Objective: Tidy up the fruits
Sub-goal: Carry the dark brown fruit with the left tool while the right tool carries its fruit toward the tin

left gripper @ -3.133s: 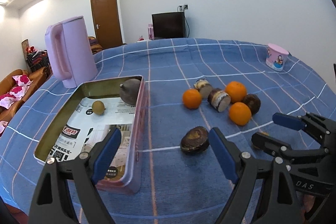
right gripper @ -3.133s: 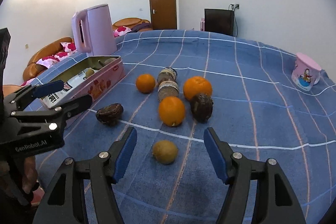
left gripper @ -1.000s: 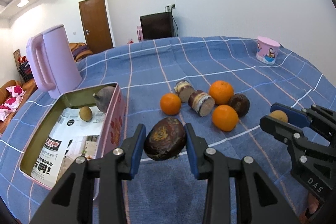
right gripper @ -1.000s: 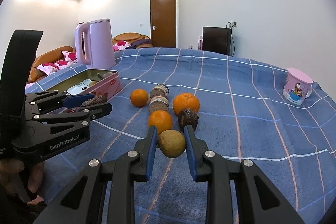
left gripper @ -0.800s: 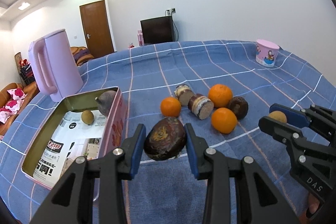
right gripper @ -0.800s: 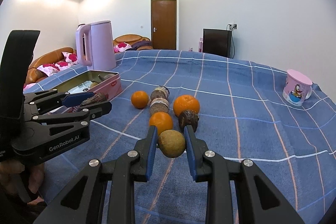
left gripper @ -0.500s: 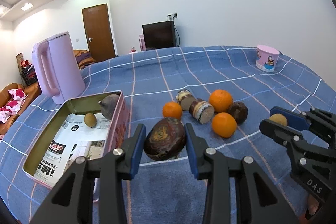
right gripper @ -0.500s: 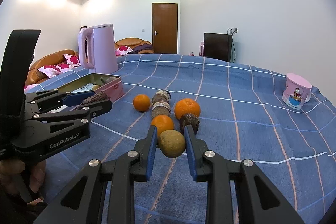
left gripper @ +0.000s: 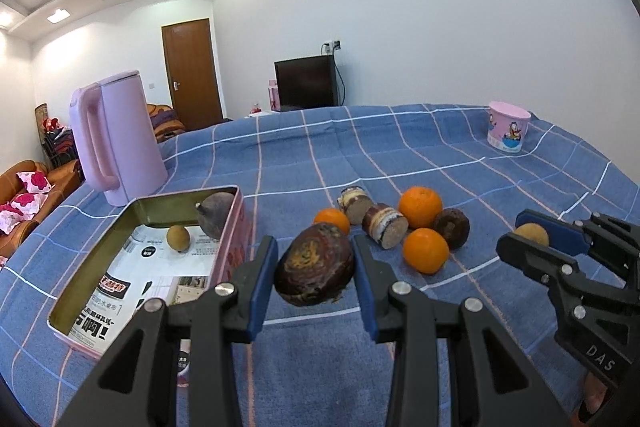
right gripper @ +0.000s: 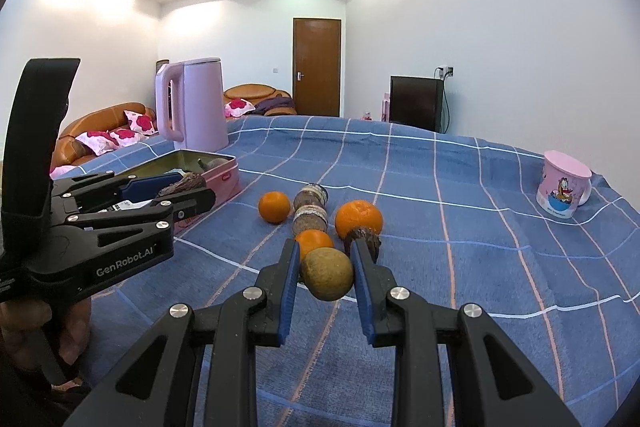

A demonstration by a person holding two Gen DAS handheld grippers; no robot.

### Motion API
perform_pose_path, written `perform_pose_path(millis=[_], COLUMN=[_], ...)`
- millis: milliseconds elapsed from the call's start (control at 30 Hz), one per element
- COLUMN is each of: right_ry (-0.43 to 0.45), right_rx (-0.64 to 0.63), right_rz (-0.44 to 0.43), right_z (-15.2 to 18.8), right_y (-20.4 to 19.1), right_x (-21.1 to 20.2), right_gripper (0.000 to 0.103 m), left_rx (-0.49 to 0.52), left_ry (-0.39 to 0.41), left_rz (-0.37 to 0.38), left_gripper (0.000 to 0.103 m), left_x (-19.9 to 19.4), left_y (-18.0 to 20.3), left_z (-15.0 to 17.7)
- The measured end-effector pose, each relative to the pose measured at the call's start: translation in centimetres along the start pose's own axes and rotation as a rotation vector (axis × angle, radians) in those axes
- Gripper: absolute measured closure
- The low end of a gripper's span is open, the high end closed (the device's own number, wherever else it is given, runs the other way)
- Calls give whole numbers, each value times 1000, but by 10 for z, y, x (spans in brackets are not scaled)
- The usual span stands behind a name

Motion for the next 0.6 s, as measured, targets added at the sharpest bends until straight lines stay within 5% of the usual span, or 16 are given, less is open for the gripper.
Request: perform_pose_path(millis=[600], right_ry=[47], right_rx=[3], right_rz=[-2], right_z=[-2], right_y=[-1], right_x=[-8], right_gripper=[75], left_rx=[-8], left_ry=[51], left_rz=[0], left_gripper=[64], left_x=[-8], left_y=[-1], left_z=[-3])
Point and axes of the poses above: each gripper's, at about its wrist camera, not at the fingertips, and x roughly the way its jaws point, y to its right, z to its underside, the point moved 6 cm from there along x, roughly the way its jaws point, and after that the axes turned 2 degrees about -x, right-handed, at the moved point
